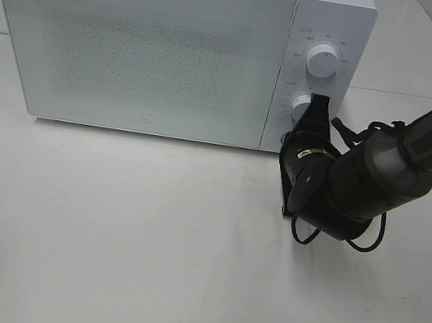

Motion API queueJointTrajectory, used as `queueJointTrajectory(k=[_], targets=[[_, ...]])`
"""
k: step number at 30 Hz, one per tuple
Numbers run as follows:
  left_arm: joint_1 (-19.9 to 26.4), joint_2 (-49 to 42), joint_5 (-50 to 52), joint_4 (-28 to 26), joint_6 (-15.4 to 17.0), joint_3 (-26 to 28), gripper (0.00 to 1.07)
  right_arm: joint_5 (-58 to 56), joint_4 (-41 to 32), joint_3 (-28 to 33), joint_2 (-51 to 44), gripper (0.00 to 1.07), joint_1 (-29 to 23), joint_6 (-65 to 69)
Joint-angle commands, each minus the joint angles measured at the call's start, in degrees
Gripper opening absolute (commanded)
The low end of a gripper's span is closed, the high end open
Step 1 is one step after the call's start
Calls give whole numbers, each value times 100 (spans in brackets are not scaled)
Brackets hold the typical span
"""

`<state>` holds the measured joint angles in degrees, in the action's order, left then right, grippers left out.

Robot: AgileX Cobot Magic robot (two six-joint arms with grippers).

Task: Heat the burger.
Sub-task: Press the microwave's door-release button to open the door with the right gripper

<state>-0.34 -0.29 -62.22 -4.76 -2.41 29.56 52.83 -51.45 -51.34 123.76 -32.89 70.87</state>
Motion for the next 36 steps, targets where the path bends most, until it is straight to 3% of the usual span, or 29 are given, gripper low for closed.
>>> queueJointTrajectory(k=[1,11,21,36], targets=[[11,-29,74,-46,29,0,98,791,92,-298,-57,0,86,63],[11,-29,74,-46,29,0,98,1209,212,-854,143,0,149,-6],[11,-29,74,-46,29,0,98,1020,218,-848,143,0,143,-6],[11,-29,74,-46,29,0,98,195,223,-321,-138,0,132,-23]])
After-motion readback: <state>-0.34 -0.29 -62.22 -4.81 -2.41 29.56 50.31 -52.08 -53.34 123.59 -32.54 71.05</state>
